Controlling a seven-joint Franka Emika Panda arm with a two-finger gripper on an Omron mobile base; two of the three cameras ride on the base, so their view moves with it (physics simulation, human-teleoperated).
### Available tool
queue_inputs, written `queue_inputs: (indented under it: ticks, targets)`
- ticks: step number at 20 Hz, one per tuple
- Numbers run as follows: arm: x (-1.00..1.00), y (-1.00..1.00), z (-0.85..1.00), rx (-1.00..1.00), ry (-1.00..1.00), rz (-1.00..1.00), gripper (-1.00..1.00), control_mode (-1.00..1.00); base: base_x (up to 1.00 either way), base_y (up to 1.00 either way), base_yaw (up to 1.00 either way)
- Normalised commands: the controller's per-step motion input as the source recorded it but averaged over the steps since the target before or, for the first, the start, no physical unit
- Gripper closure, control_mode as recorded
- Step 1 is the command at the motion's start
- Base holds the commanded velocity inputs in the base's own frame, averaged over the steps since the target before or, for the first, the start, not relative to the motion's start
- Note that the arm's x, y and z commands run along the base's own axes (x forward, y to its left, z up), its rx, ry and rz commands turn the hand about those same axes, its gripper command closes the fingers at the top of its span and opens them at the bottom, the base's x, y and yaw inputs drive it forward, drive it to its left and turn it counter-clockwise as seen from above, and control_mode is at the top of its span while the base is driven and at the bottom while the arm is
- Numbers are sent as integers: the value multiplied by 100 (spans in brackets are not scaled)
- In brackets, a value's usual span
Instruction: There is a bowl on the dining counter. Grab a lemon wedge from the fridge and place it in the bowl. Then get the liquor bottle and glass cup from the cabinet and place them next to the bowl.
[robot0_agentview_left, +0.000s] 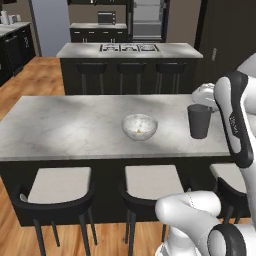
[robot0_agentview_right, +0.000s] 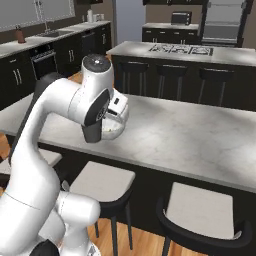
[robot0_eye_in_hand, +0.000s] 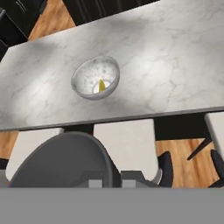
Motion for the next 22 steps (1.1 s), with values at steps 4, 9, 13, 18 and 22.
queue_inputs:
  ticks: [4, 9, 13, 18, 22]
  targets:
    - [98, -77, -23, 10, 0, 0, 100, -100, 0, 0, 0]
    - [100, -27, -41, 2, 0, 0, 100, -100, 0, 0, 0]
    - [92, 0, -47, 0, 0, 0, 100, -100, 0, 0, 0]
    - [90, 0, -49, 0, 0, 0, 100, -100, 0, 0, 0]
    - [78, 0, -47, 0, 0, 0, 100, -100, 0, 0, 0]
